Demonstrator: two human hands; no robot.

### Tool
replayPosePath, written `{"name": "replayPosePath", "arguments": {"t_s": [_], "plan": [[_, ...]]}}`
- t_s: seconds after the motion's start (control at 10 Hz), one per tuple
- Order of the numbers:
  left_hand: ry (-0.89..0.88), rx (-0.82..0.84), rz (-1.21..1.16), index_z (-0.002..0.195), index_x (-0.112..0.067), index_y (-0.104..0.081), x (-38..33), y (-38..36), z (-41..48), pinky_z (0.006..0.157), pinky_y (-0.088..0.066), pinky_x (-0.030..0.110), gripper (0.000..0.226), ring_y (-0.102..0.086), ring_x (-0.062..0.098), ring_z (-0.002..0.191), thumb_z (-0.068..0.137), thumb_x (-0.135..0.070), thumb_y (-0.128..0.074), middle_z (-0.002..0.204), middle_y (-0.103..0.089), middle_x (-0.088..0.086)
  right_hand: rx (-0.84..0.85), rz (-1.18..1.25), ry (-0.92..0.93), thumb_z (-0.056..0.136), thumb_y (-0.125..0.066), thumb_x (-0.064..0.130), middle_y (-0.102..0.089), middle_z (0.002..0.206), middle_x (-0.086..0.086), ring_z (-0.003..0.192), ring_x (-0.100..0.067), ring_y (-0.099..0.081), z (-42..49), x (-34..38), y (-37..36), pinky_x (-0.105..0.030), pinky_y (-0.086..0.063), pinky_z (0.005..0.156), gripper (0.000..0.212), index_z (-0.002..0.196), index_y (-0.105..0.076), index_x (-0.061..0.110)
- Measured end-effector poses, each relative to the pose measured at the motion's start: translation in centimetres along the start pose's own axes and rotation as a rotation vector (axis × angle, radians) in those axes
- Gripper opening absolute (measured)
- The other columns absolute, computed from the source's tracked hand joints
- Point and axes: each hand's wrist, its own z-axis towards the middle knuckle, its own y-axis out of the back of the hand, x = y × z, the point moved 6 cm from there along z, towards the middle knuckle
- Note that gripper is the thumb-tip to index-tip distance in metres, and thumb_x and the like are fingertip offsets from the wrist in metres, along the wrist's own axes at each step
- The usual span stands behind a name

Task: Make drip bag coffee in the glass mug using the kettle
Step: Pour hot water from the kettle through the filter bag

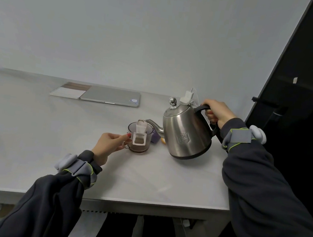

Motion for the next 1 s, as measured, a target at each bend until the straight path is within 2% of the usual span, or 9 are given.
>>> {"name": "replayPosePath", "arguments": {"t_s": [0.2, 0.4, 0.5, 0.6, 0.7, 0.8, 1.0], "plan": [[0.003, -0.008, -0.016, 0.080, -0.005, -0.072, -0.28, -0.15, -0.43, 0.067, -0.054, 0.012, 0.020, -0.062, 0.011, 0.076, 0.088, -0.022, -0.065, 0.065, -0.072, -0.005, -0.001, -0.027, 0.005, 0.082, -0.048, 0.018, -0.023, 0.032, 0.010, 0.029, -0.007, -0.014, -0.10, 0.23, -0.04, -0.014, -0.010, 0.037, 0.027, 0.058, -0.036, 0.020], [0.006, -0.006, -0.008, 0.082, -0.004, -0.072, -0.18, -0.36, -0.48, 0.075, -0.052, 0.017, 0.021, -0.061, 0.007, 0.071, 0.087, -0.024, -0.066, 0.064, -0.071, -0.006, -0.005, -0.038, 0.016, 0.082, -0.048, 0.018, -0.024, 0.032, 0.010, 0.028, -0.007, -0.014, -0.27, 0.57, 0.02, -0.013, -0.010, 0.037, 0.026, 0.058, -0.037, 0.020], [0.002, -0.009, -0.020, 0.085, -0.002, -0.072, 0.01, -0.34, -0.59, 0.077, -0.053, 0.018, 0.025, -0.061, 0.007, 0.071, 0.087, -0.026, -0.065, 0.073, -0.072, -0.001, -0.013, -0.047, 0.017, 0.082, -0.048, 0.018, -0.024, 0.032, 0.010, 0.029, -0.007, -0.014, -0.37, 0.67, 0.22, -0.013, -0.010, 0.036, 0.027, 0.057, -0.037, 0.019], [0.019, -0.015, -0.084, 0.078, -0.003, -0.070, 0.19, -0.32, -0.79, 0.082, -0.053, 0.022, 0.031, -0.063, 0.011, 0.075, 0.093, -0.027, -0.057, 0.077, -0.072, 0.002, -0.015, -0.042, 0.013, 0.081, -0.048, 0.017, -0.024, 0.032, 0.010, 0.029, -0.007, -0.014, -0.50, 0.71, 0.42, -0.013, -0.010, 0.035, 0.026, 0.057, -0.038, 0.019], [0.029, -0.017, -0.115, 0.079, -0.004, -0.068, 0.20, -0.31, -0.89, 0.083, -0.053, 0.024, 0.029, -0.064, 0.012, 0.075, 0.094, -0.025, -0.055, 0.074, -0.072, 0.002, -0.008, -0.037, 0.008, 0.081, -0.048, 0.018, -0.024, 0.032, 0.010, 0.028, -0.007, -0.014, -0.47, 0.56, 0.46, -0.012, -0.010, 0.035, 0.026, 0.057, -0.037, 0.020], [0.026, -0.013, -0.120, 0.085, -0.004, -0.067, 0.25, -0.39, -0.99, 0.080, -0.054, 0.022, 0.023, -0.063, 0.009, 0.066, 0.094, -0.023, -0.055, 0.078, -0.066, 0.005, -0.007, -0.040, 0.002, 0.081, -0.048, 0.018, -0.025, 0.032, 0.010, 0.028, -0.007, -0.014, -0.41, 0.35, 0.43, -0.011, -0.010, 0.035, 0.026, 0.057, -0.038, 0.019], [0.032, -0.007, -0.113, 0.083, -0.005, -0.065, 0.17, -0.47, -1.16, 0.085, -0.053, 0.025, 0.023, -0.062, 0.014, 0.070, 0.094, -0.022, -0.055, 0.073, -0.067, 0.003, -0.008, -0.034, 0.006, 0.081, -0.049, 0.019, -0.024, 0.032, 0.010, 0.029, -0.007, -0.014, -0.33, 0.16, 0.58, -0.013, -0.009, 0.036, 0.027, 0.057, -0.037, 0.020]]}}
